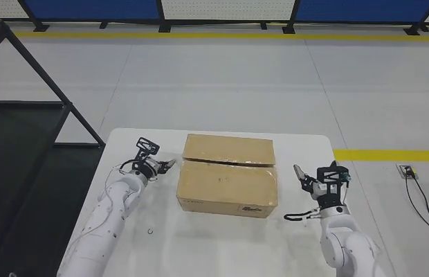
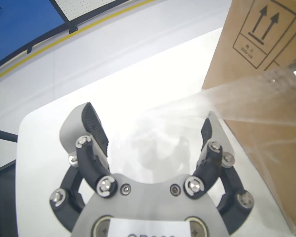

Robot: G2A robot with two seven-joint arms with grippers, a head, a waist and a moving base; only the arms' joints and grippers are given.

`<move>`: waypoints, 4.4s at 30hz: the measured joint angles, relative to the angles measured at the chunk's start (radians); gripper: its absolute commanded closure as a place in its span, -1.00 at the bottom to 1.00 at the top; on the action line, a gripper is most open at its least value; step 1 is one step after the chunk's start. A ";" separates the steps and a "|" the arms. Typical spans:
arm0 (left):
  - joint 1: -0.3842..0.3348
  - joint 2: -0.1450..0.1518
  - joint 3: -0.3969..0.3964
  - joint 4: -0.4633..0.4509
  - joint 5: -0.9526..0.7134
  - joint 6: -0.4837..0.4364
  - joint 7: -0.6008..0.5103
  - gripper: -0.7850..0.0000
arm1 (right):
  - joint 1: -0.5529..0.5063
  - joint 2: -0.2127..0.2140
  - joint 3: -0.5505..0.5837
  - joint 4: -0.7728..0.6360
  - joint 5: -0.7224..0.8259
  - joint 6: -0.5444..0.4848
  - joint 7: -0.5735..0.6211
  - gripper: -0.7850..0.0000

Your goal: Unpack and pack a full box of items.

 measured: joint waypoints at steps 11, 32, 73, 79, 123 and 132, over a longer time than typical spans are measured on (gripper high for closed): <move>-0.127 -0.070 0.055 0.240 -0.119 0.128 0.015 -1.00 | -0.015 0.000 -0.003 -0.020 -0.012 0.004 0.007 -1.00; -0.206 -0.093 0.009 0.364 -0.263 0.258 0.147 -1.00 | 0.003 0.001 -0.014 -0.012 -0.022 -0.011 0.020 -1.00; 0.108 -0.028 -0.172 -0.169 -0.271 0.486 0.237 -1.00 | -0.022 -0.005 -0.081 -0.078 -0.079 -0.024 0.021 -1.00; 0.120 -0.025 -0.193 -0.178 -0.274 0.496 0.220 -1.00 | -0.026 -0.005 -0.081 -0.081 -0.082 -0.026 0.020 -1.00; -0.054 -0.022 -0.309 0.060 -0.495 0.534 0.036 -1.00 | -0.009 -0.006 -0.085 -0.064 -0.084 -0.038 0.038 -1.00; -0.188 -0.030 -0.305 0.240 -0.526 0.589 -0.023 -1.00 | -0.029 -0.004 -0.065 -0.071 -0.077 -0.031 0.034 -1.00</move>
